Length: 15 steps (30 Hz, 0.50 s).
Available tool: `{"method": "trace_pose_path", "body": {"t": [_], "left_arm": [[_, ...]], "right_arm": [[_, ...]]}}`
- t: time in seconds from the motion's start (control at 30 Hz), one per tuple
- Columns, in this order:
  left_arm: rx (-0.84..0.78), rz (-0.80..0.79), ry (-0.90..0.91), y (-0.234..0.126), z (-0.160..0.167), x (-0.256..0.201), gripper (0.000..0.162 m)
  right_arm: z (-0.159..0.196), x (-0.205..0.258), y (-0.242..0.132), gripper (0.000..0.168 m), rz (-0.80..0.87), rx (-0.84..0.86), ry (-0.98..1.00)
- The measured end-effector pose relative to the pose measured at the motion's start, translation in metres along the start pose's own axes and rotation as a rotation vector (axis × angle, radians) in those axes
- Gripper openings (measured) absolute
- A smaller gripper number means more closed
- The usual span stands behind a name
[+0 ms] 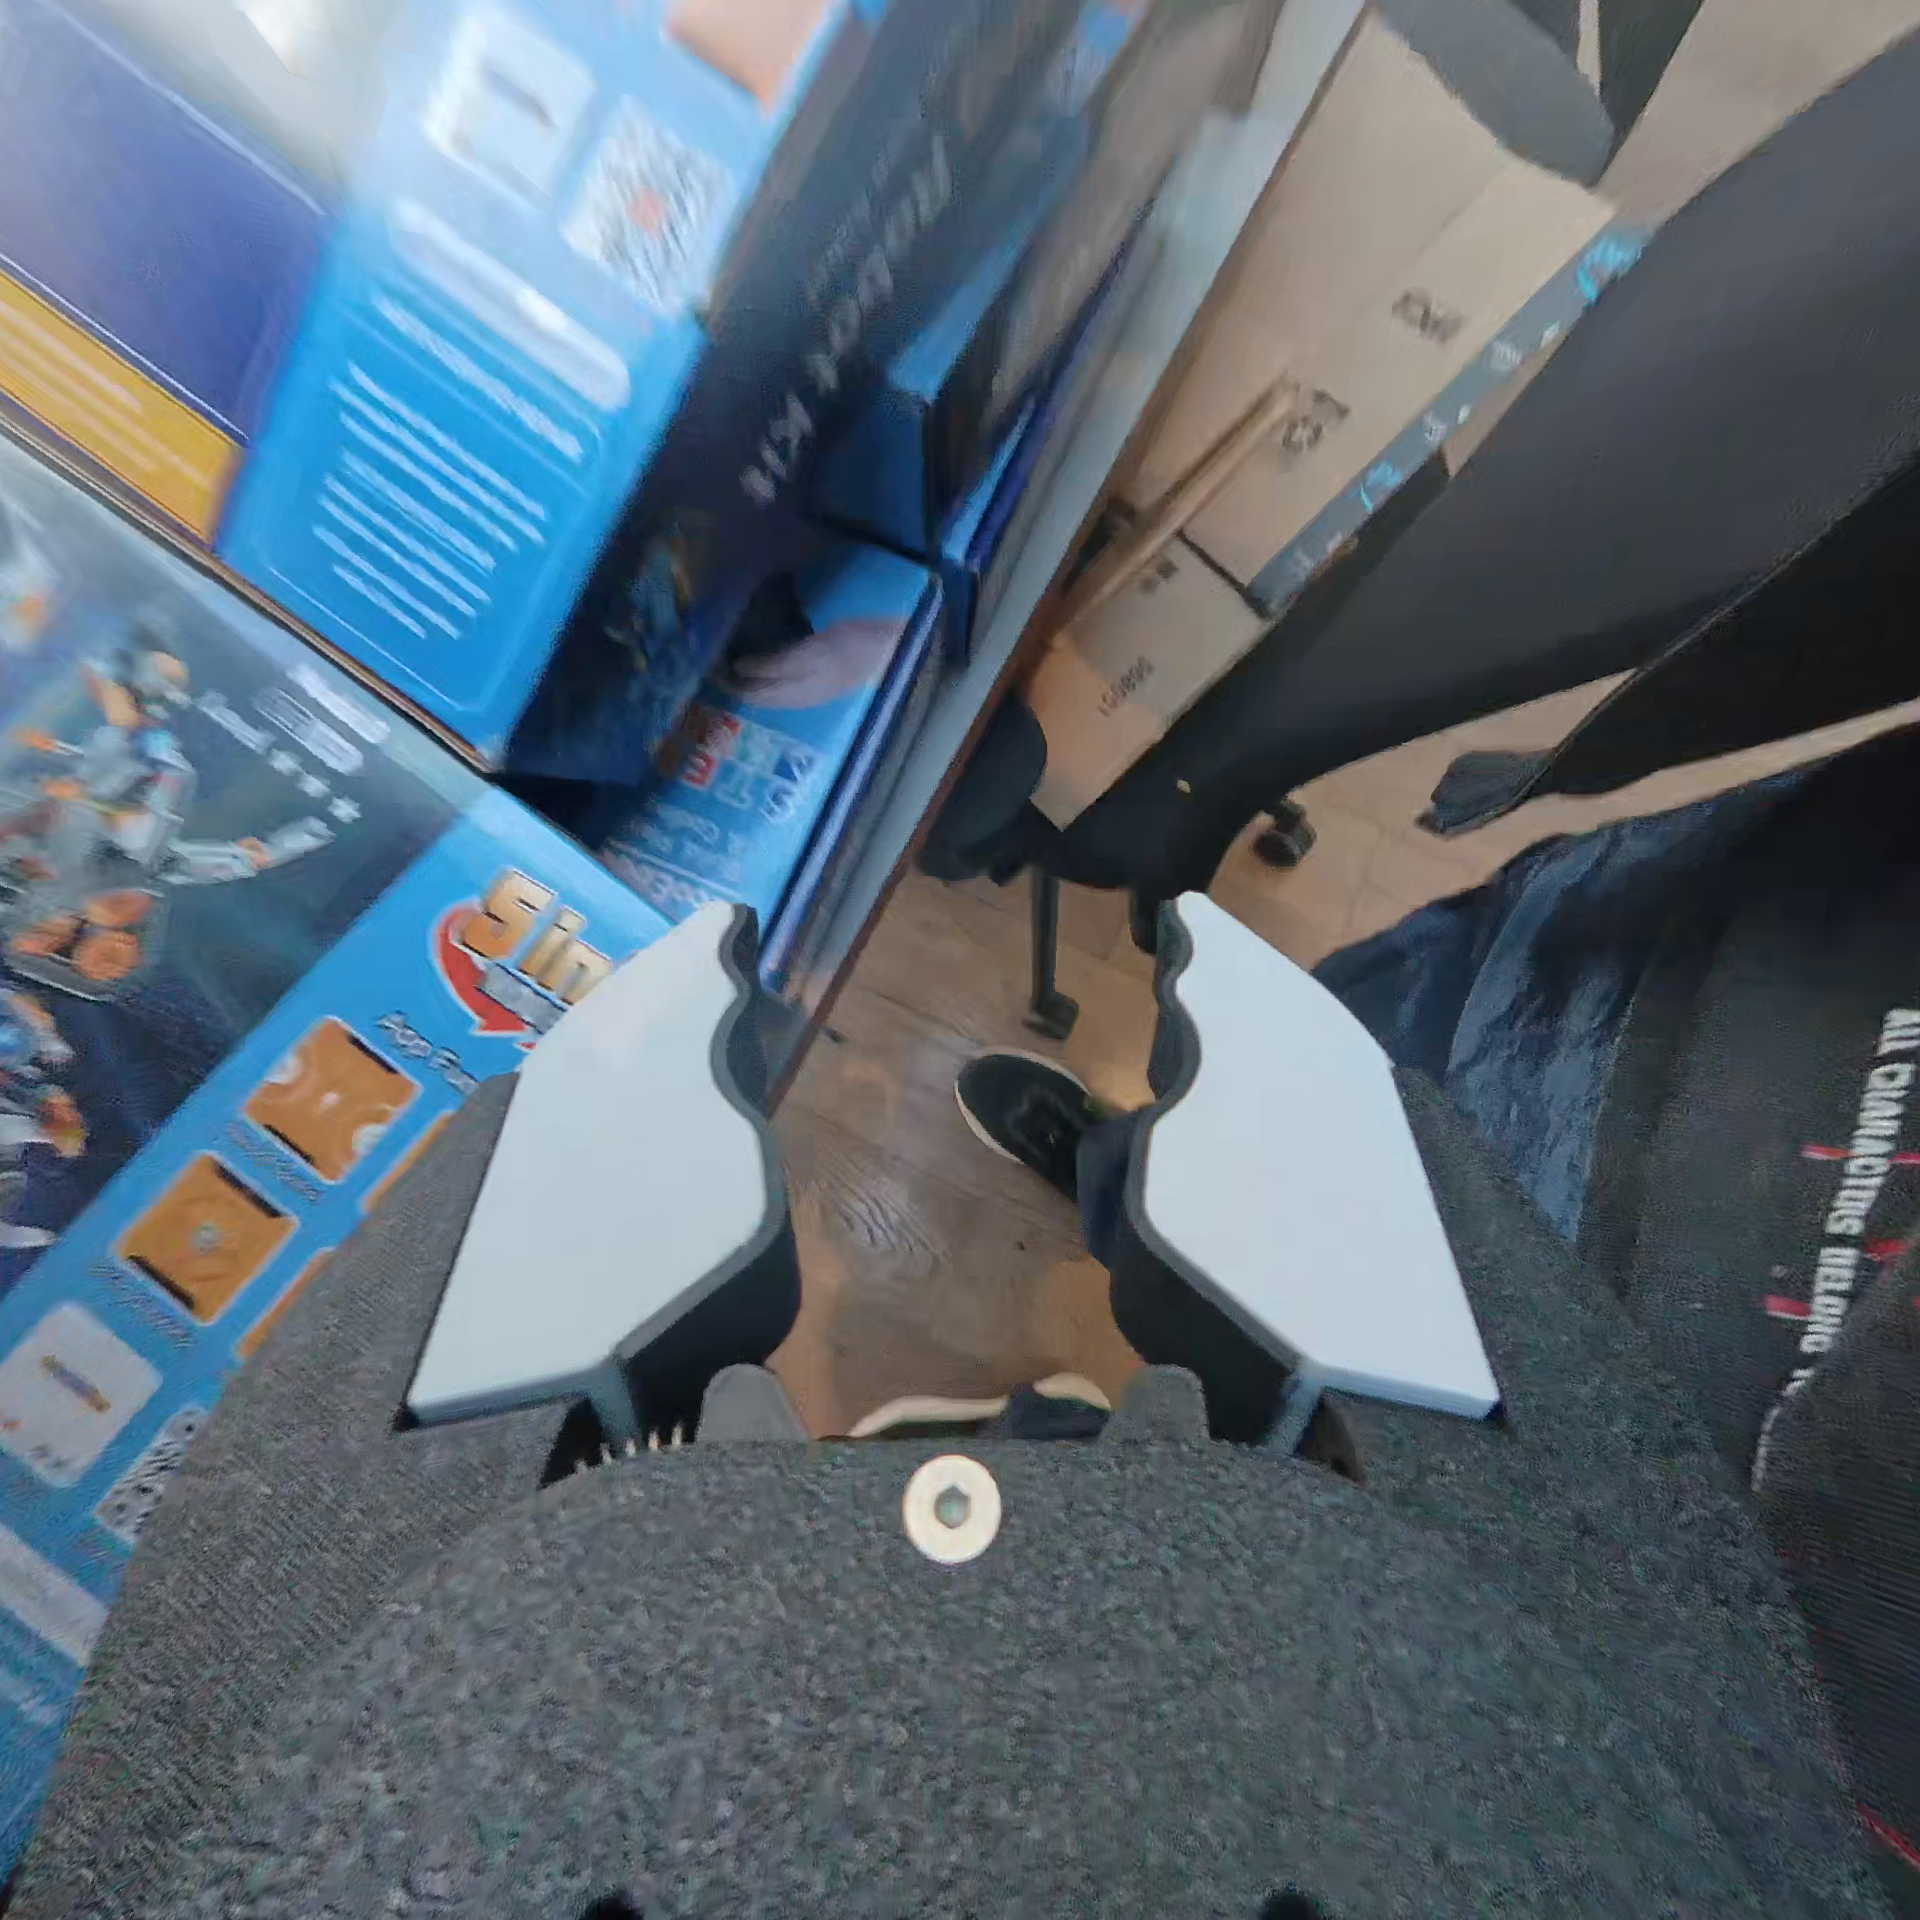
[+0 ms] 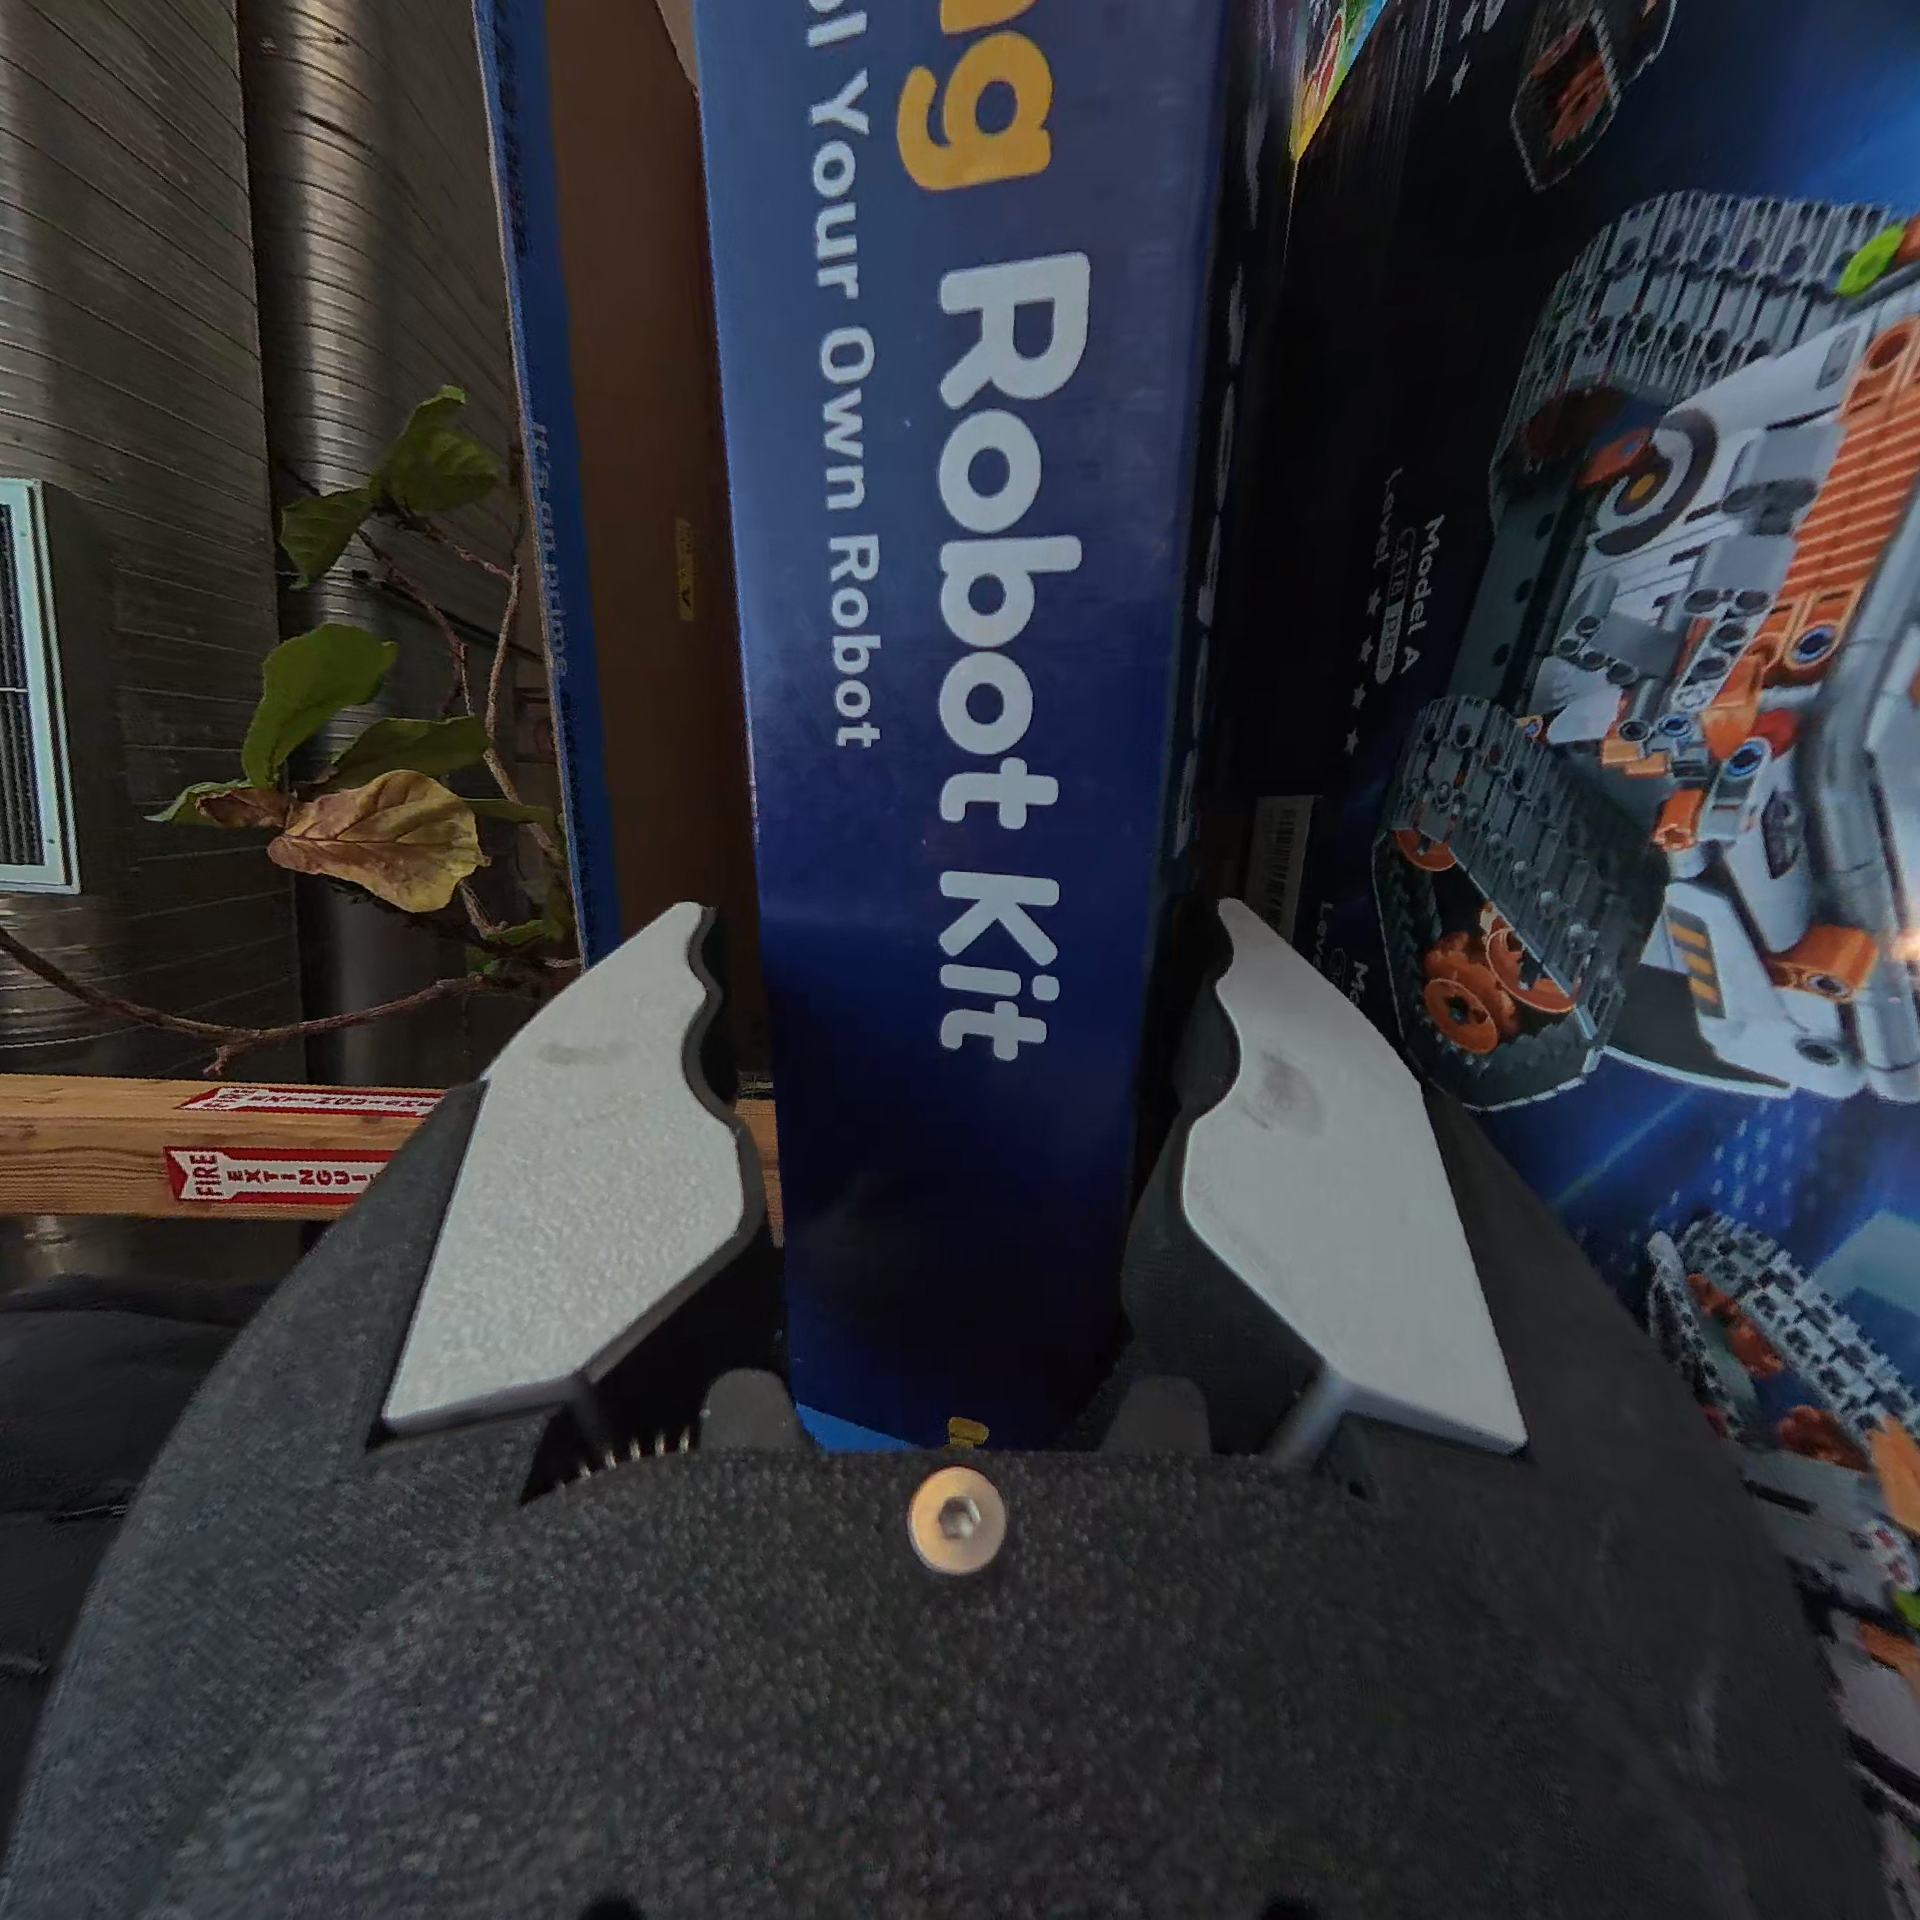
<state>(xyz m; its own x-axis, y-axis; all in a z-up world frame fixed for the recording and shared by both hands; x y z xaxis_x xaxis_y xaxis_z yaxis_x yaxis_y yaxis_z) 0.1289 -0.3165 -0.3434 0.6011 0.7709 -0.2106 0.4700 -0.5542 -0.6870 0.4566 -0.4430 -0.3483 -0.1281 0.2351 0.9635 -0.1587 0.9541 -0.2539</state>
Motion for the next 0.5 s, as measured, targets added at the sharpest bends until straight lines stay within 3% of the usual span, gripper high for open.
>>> {"method": "trace_pose_path", "body": {"t": [0.1, 0.3, 0.43, 0.5], "left_arm": [[-0.097, -0.096, 0.034, -0.018, -0.014, 0.005, 0.073], [-0.124, -0.168, -0.214, 0.002, -0.007, 0.056, 0.105], [-0.279, -0.113, -0.343, 0.008, -0.027, 0.087, 0.105], [-0.263, -0.087, -0.368, 0.013, -0.035, 0.099, 0.103]], "right_arm": [[0.002, -0.002, -0.001, 0.082, -0.013, -0.010, 0.014], [0.004, -0.004, -0.001, 0.081, -0.032, -0.029, 0.032], [0.007, -0.001, -0.002, 0.082, 0.007, -0.006, 0.000], [0.008, 0.001, -0.003, 0.082, 0.026, 0.002, -0.019]]}}
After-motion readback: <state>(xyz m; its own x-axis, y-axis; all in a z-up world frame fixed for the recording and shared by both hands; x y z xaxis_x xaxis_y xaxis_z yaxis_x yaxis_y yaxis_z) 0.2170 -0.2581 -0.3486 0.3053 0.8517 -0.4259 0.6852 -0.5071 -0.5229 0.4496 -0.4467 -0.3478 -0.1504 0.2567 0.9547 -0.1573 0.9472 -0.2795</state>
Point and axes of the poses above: each gripper's, where its closed fingertips meet, y out along the fingers, z out of its underside, x = y × z across the jaws, the point moved 8 cm from there along -y, back along the fingers, and after that the axes turned 13 degrees about z, right-handed, at the moved point
